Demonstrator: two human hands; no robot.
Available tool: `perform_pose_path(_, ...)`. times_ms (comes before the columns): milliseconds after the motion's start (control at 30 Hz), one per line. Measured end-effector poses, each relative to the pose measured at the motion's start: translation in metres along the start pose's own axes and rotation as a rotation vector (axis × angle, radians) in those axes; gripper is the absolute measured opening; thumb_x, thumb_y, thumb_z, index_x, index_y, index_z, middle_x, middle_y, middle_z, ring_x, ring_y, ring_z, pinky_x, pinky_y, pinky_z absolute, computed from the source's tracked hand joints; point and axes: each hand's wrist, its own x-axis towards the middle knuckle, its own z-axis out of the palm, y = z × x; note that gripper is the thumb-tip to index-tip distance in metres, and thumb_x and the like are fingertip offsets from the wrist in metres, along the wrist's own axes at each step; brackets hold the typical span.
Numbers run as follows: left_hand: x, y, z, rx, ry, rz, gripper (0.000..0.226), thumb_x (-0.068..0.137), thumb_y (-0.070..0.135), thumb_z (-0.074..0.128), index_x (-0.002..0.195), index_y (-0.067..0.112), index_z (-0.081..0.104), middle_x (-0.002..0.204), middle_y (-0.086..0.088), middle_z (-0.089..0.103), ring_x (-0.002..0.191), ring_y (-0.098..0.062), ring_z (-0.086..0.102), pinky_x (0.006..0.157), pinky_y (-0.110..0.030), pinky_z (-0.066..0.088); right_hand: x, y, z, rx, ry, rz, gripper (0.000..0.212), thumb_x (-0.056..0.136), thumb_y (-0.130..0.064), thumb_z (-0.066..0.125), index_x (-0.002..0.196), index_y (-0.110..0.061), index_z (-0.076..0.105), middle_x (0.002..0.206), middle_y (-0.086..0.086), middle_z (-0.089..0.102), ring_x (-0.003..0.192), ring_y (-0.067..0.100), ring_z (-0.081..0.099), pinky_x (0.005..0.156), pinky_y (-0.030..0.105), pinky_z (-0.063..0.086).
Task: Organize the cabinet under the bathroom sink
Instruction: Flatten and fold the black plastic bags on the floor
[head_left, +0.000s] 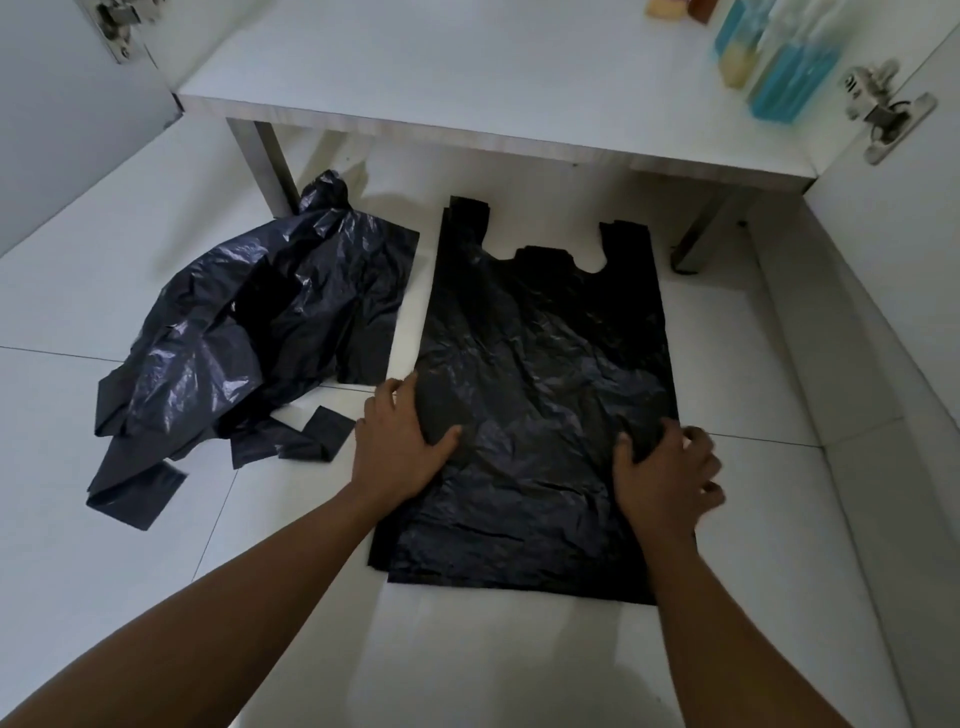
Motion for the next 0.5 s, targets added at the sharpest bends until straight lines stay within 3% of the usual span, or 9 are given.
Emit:
perform_pose_path(100, 0.002, 0.005, 0.003, -0.179, -0.069, -0.089, 0.09, 0.08, 0.063, 0.065, 0.151, 0.019, 0.031, 0.138, -0.013, 0.048, 0.128, -0.032, 0.042, 0.106, -0.05, 0.042, 0.026, 0.017, -0.008, 0.086, -0.102, 0.196, 0.059, 0.094, -0.051, 0.049, 0.14, -0.014, 0.045, 0.14, 0.018, 0.041, 0.13, 0.037, 0.036, 0.106, 0.057, 0.028)
perform_pose_path(333, 0.003, 0.013, -0.003, -0.193, -0.059, -0.14, 0.092, 0.082, 0.048, 0.076, 0.152, 0.016, 0.027, 0.14, -0.013, 0.037, 0.131, -0.034, 0.041, 0.105, -0.047, 0.041, 0.032, 0.017, -0.009, 0.18, -0.122, 0.175, 0.053, 0.093, -0.041, 0.053, 0.138, -0.013, 0.048, 0.134, 0.016, 0.048, 0.123, 0.037, 0.046, 0.102, 0.055, 0.034)
perform_pose_path(500, 0.002, 0.006, -0.005, -0.203, -0.107, -0.092, 0.091, 0.077, 0.039, 0.083, 0.149, 0.02, 0.033, 0.137, -0.013, 0.039, 0.124, -0.034, 0.048, 0.103, -0.052, 0.046, 0.029, 0.021, -0.011, 0.192, -0.155, 0.149, 0.061, 0.086, -0.043, 0.061, 0.139, -0.017, 0.046, 0.134, 0.012, 0.049, 0.122, 0.034, 0.049, 0.103, 0.055, 0.032)
